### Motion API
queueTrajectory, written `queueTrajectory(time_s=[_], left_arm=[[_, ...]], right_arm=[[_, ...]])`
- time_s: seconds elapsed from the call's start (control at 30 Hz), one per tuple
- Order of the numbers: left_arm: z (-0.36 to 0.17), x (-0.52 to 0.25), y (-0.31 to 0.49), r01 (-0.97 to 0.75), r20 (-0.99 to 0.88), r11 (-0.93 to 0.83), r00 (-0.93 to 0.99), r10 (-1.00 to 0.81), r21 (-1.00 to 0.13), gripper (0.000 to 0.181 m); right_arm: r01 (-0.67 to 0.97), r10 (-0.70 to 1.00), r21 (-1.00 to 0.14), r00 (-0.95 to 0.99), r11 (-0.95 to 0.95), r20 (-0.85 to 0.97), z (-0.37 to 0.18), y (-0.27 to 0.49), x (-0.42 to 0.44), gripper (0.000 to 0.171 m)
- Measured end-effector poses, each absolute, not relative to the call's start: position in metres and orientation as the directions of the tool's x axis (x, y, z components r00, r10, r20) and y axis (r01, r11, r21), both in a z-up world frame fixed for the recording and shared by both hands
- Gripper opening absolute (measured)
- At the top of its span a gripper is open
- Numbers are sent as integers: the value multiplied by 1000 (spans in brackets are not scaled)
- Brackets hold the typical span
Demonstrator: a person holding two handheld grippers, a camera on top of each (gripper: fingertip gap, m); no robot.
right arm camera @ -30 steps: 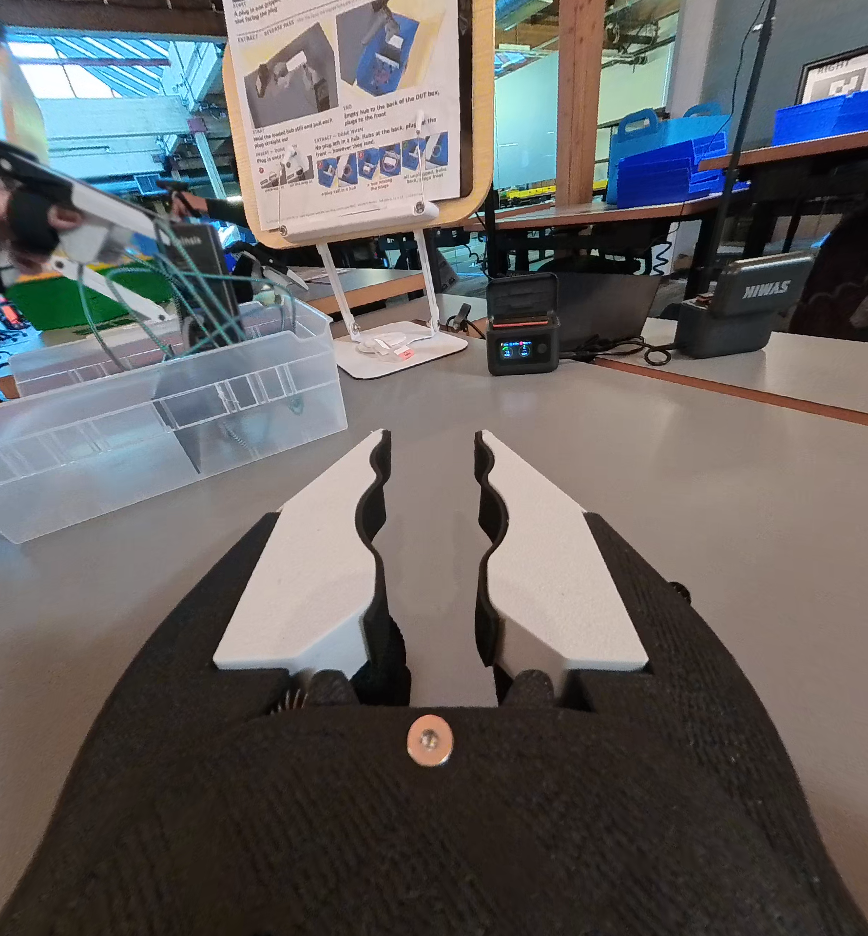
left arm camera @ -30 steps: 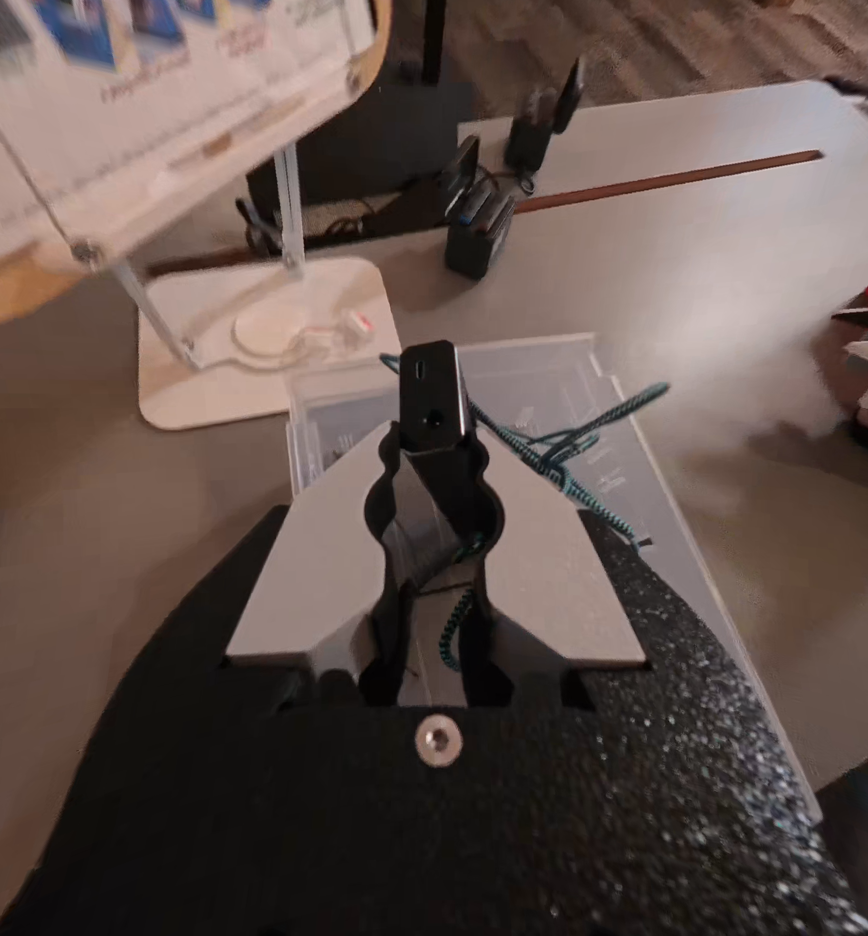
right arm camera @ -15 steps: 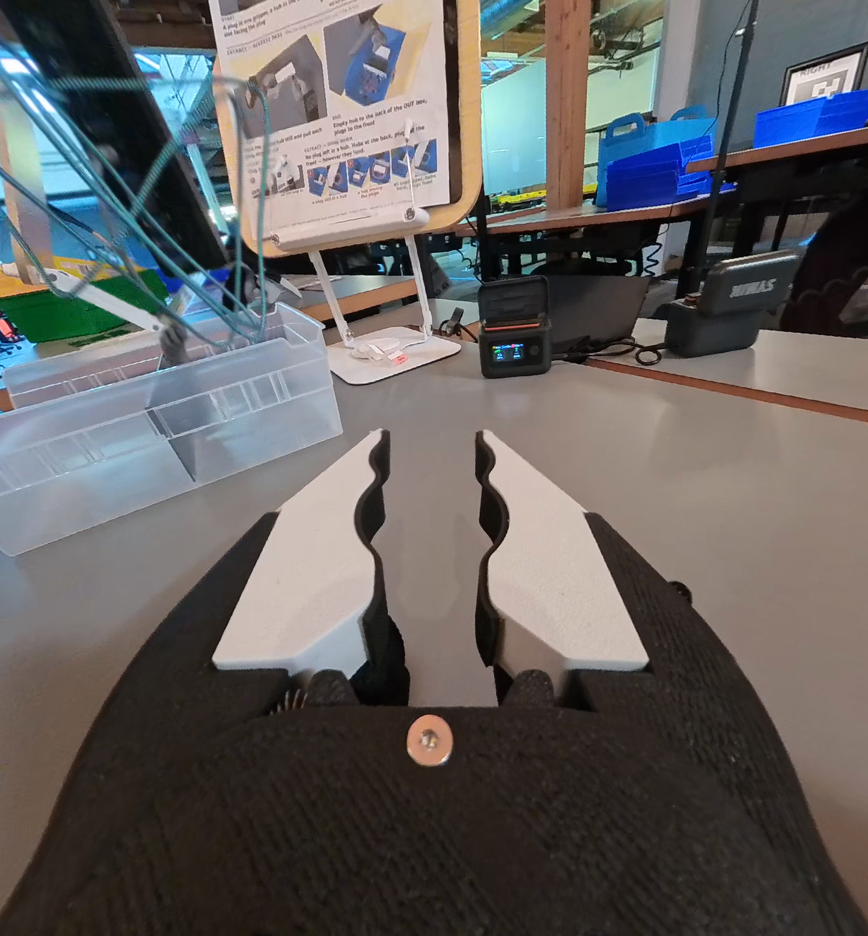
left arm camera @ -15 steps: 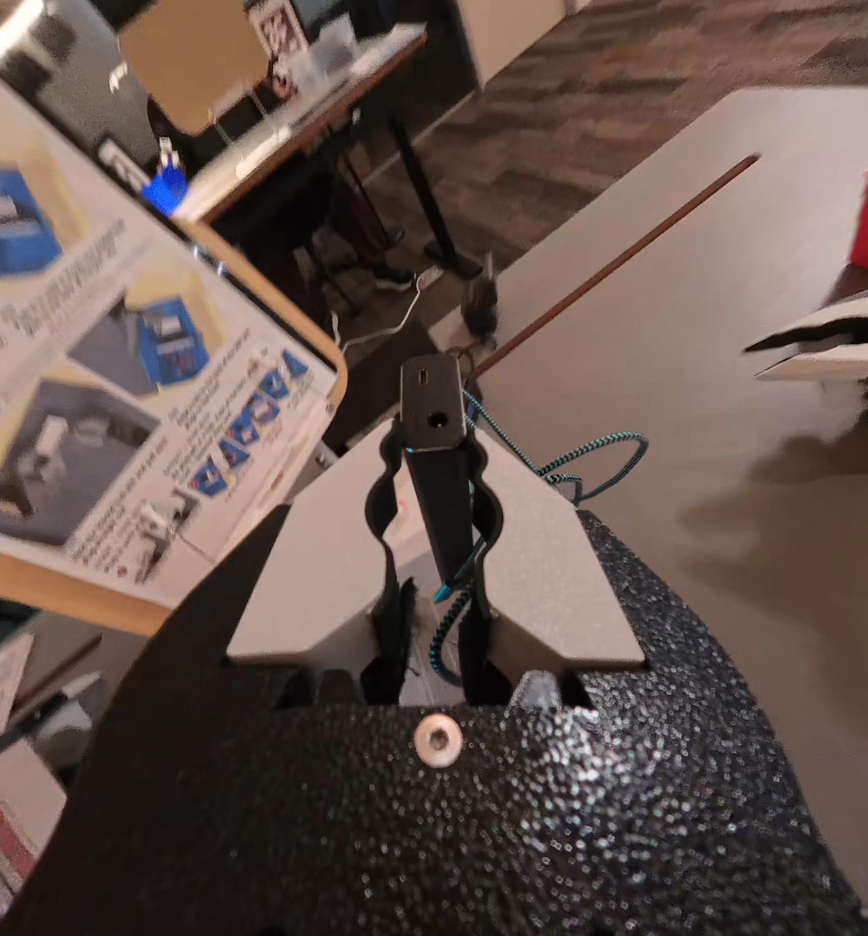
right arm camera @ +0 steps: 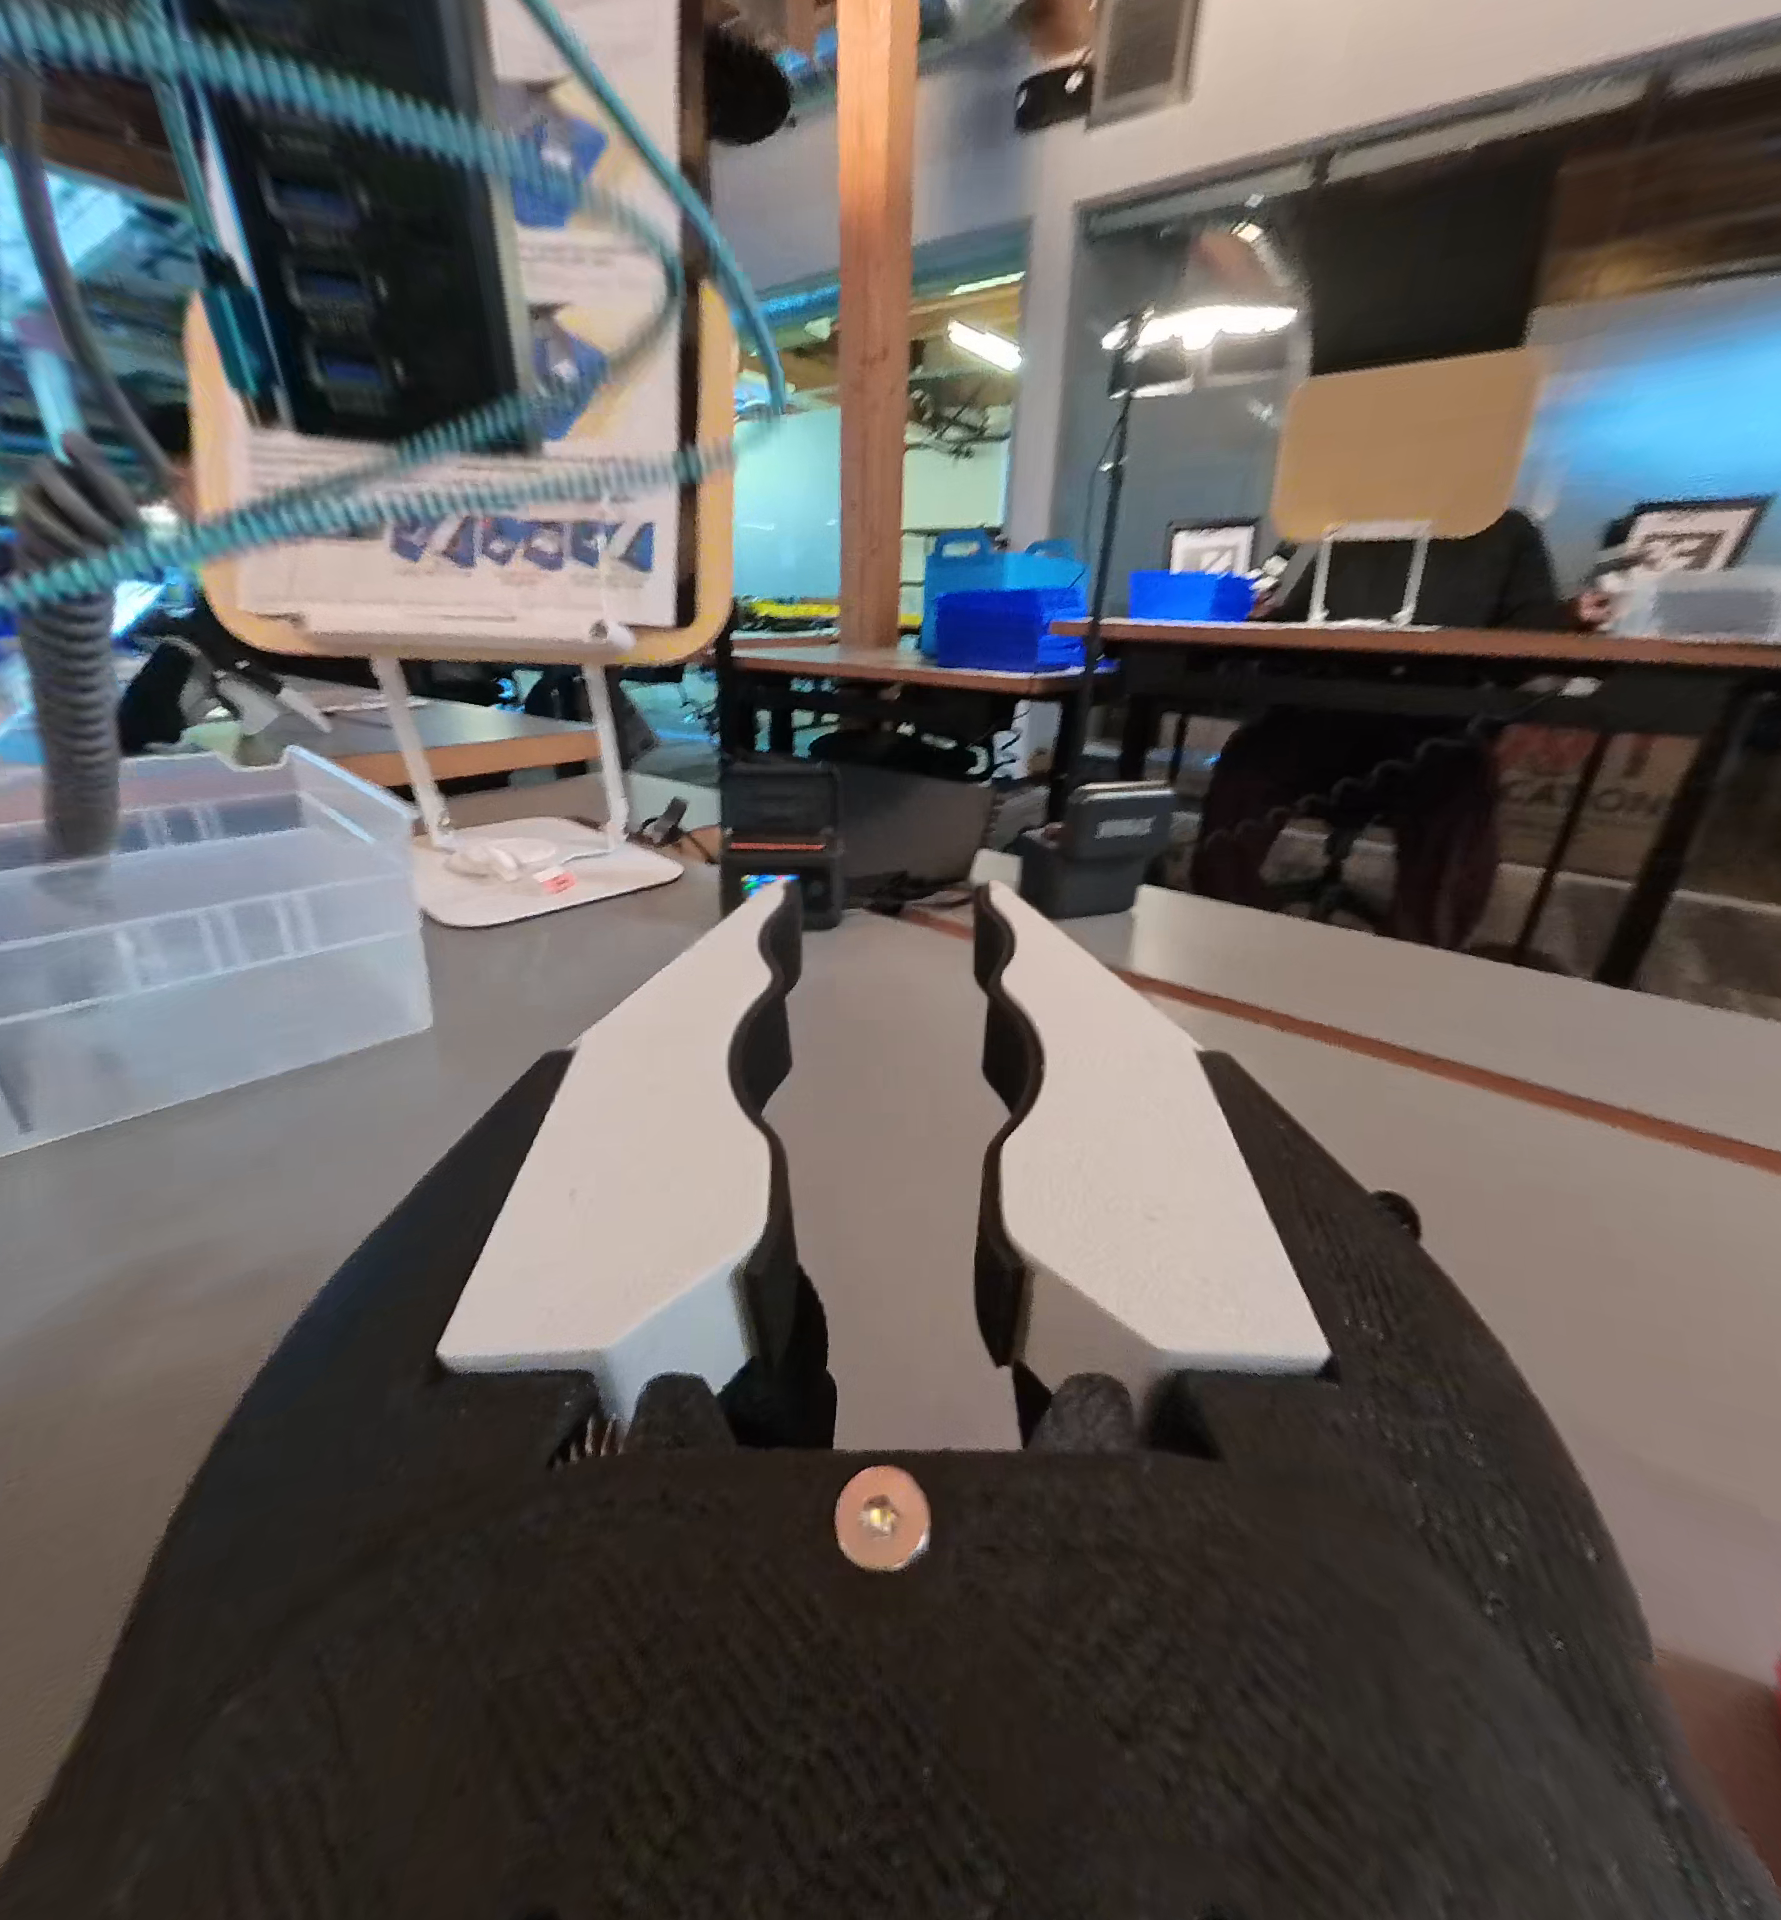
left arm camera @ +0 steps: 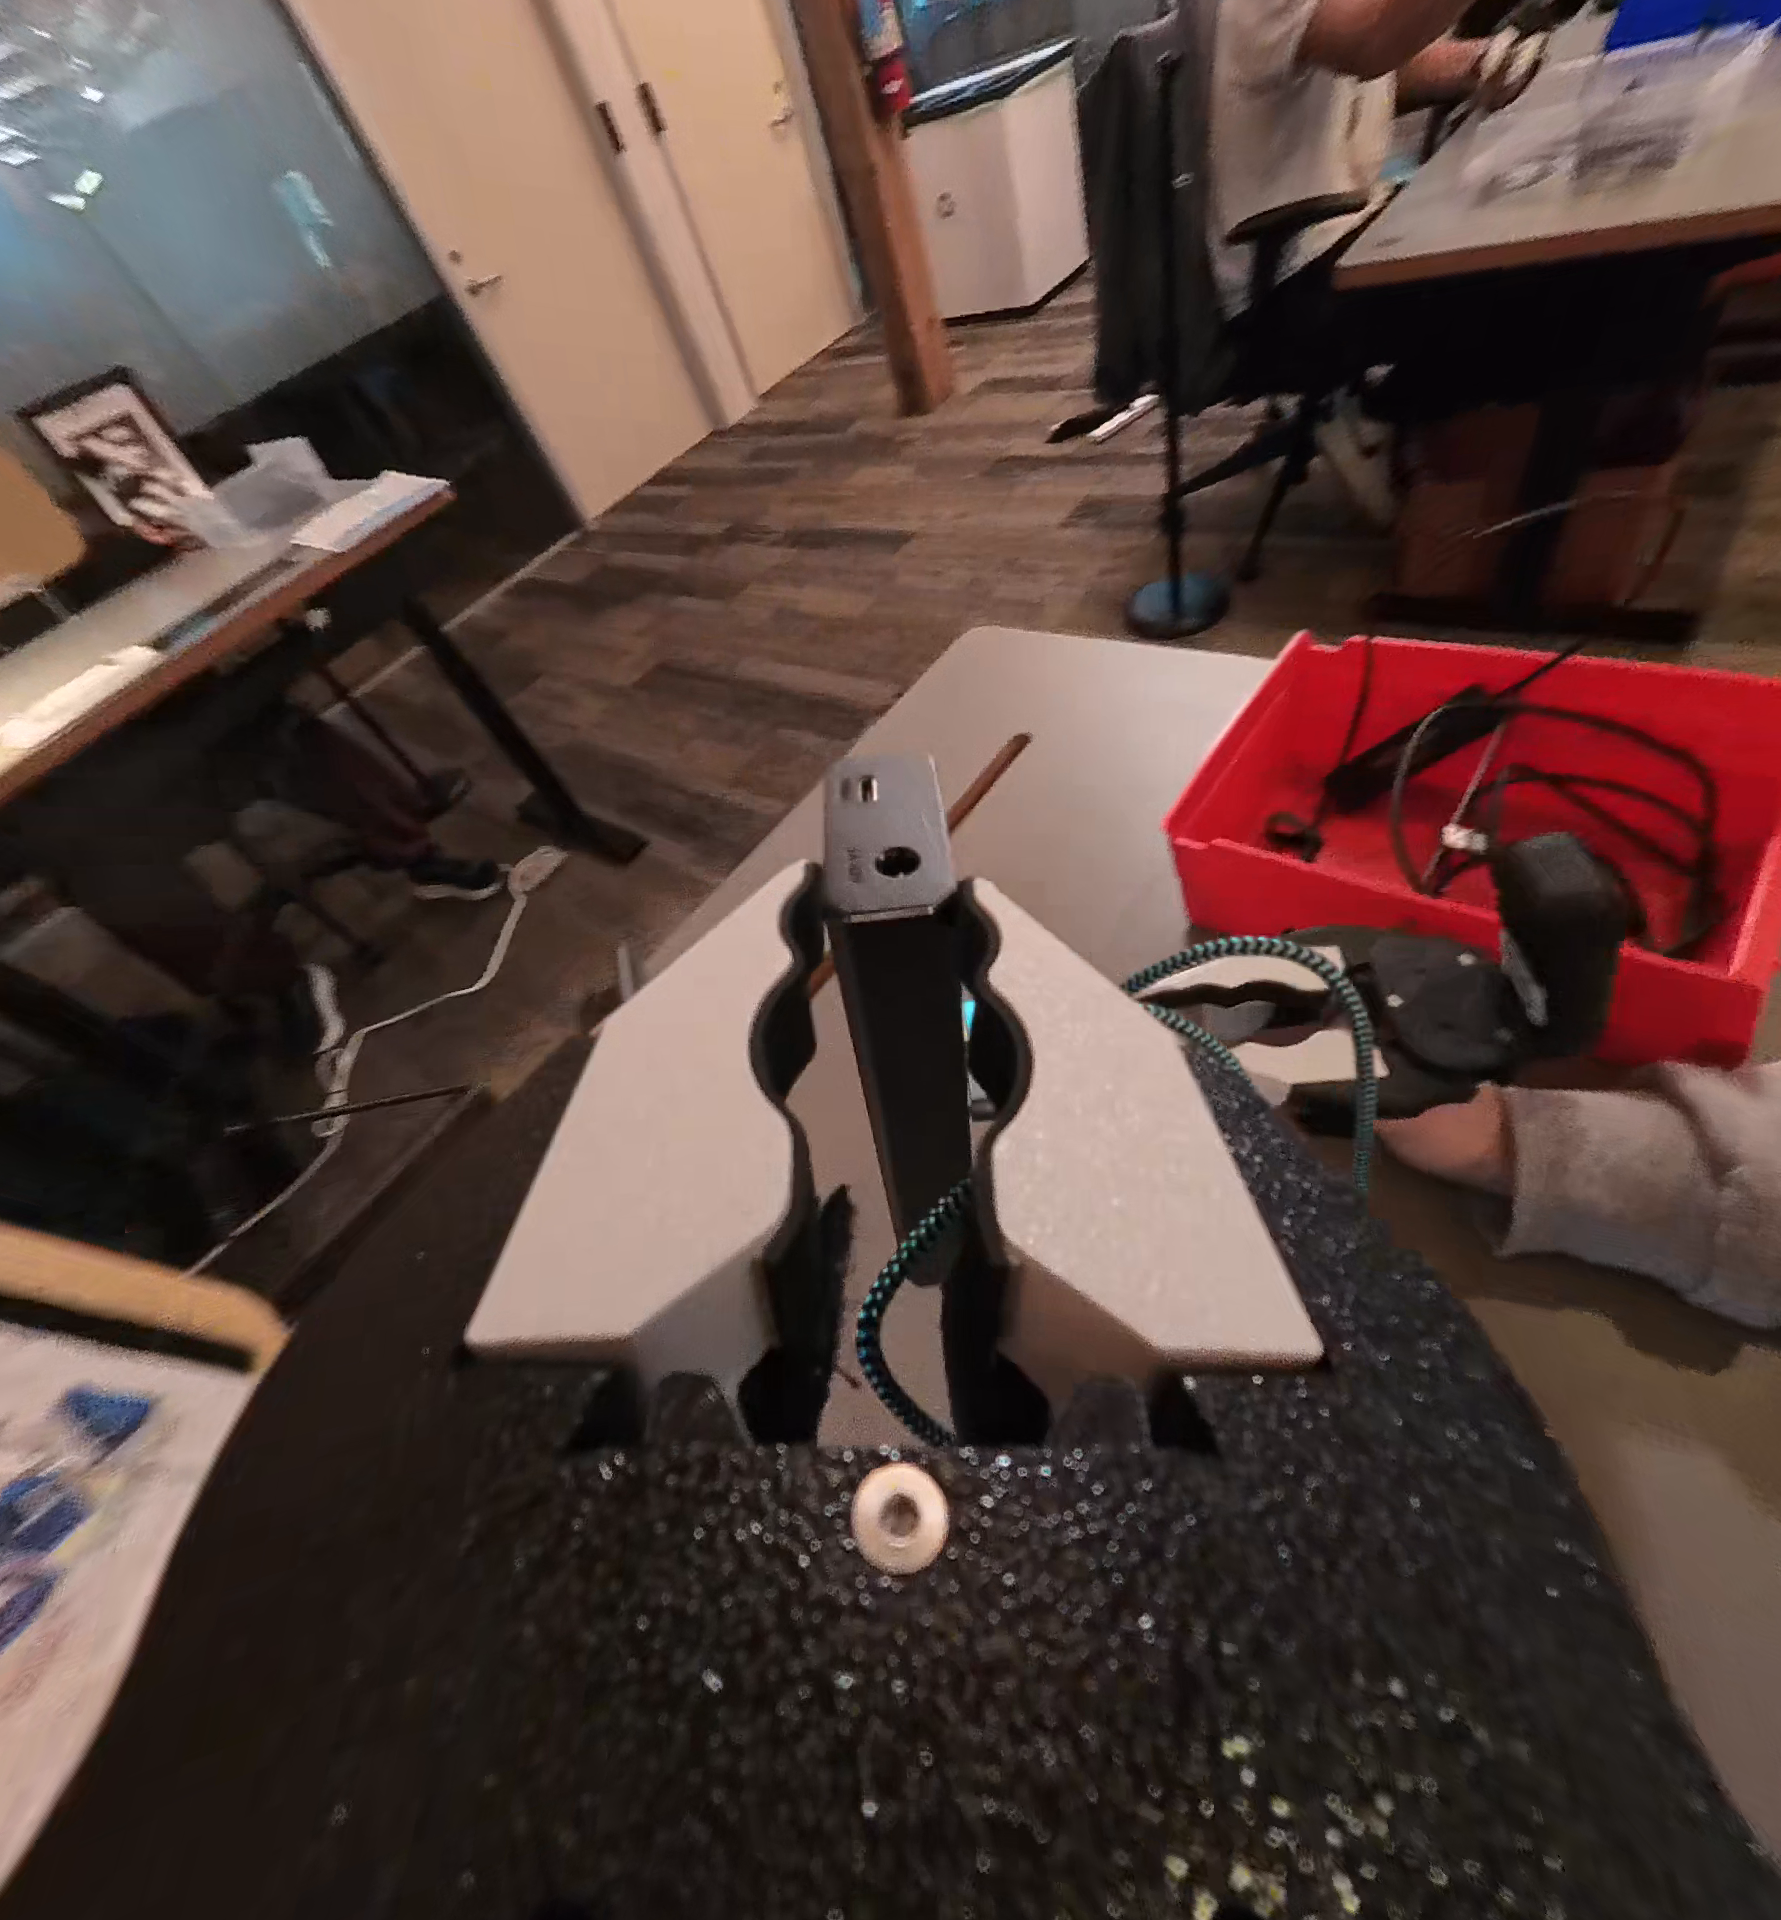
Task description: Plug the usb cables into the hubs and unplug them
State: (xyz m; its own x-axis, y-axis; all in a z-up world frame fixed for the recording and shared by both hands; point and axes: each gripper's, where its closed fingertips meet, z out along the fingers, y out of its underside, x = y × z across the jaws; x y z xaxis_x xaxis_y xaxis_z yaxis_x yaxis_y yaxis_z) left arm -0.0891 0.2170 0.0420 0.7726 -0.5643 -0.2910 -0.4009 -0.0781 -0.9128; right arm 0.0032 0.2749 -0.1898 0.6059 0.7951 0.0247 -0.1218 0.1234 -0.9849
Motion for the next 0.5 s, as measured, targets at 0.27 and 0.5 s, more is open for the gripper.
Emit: queueTrajectory(time_s=[0.27,0.5], left_arm=[[-26,-51,278,-194,-58,-159,790,-611,-968,22],[-96,-48,311,167,291,-261,769,-570,-951,22]], right_arm=[[-151,611,-955,790,257,40,-163,291,53,31],[-113,533,-934,841,338,91,-150,289,64,27]])
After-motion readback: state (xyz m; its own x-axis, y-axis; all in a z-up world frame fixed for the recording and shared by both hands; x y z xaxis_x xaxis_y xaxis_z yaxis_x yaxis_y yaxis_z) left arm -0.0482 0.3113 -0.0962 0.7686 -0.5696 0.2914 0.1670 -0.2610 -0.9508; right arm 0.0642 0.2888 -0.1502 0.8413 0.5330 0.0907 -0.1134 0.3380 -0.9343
